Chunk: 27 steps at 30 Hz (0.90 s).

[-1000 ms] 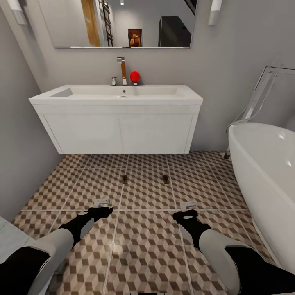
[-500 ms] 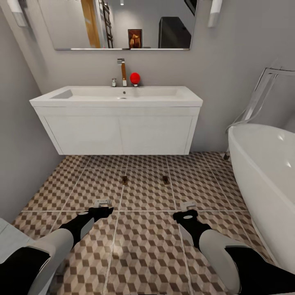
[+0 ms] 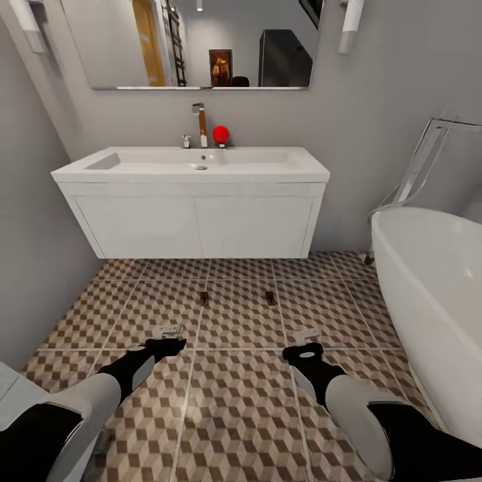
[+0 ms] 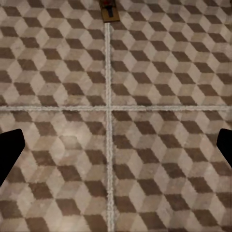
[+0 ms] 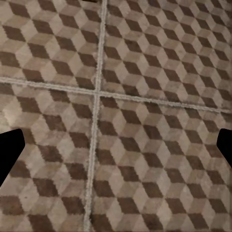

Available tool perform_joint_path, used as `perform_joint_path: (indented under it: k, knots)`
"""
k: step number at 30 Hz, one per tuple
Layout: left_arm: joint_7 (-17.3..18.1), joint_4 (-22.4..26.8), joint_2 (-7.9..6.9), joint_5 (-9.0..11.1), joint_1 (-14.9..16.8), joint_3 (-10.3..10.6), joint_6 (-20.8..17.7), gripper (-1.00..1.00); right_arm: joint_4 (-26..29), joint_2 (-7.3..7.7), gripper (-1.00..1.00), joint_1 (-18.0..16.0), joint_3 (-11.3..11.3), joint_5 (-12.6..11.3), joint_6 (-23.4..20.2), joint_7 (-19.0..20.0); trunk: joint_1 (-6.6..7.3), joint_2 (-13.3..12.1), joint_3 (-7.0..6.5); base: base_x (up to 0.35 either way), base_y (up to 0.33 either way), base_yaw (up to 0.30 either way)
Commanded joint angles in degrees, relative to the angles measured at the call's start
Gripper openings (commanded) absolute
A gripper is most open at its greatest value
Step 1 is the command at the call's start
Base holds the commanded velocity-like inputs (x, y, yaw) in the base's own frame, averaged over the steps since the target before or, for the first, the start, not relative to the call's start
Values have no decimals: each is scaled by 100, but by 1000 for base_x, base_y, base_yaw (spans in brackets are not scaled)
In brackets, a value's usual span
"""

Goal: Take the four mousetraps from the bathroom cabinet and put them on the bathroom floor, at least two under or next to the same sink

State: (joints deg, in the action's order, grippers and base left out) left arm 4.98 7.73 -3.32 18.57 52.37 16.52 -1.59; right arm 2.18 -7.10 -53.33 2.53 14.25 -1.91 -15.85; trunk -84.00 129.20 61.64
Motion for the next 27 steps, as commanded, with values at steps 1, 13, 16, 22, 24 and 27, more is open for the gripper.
perform_joint_path:
  k: [1,13,16,22,24,27]
  knots:
    - [12,6,-4,59,2,42,-17,100,2,-2,100,-2,29,52,-20,-20,23,-40,-14,0,0,0]
    - [12,3,-2,59,2,38,-17,100,2,-2,100,-2,29,52,-12,-33,287,-521,-229,0,0,0]
    - [12,4,-2,59,2,37,-17,100,2,-2,100,-2,29,54,-12,-37,353,-642,-283,0,0,0]
    - [12,4,-2,59,2,37,-17,100,2,1,100,-2,29,56,-11,-43,485,-882,-391,0,0,0]
    - [12,3,-2,59,2,37,-17,100,2,2,100,-2,29,57,-11,-44,529,-962,-427,0,0,0]
    - [12,2,-2,59,2,36,-17,100,2,1,100,-2,29,59,-11,-47,594,-1083,-481,0,0,0]
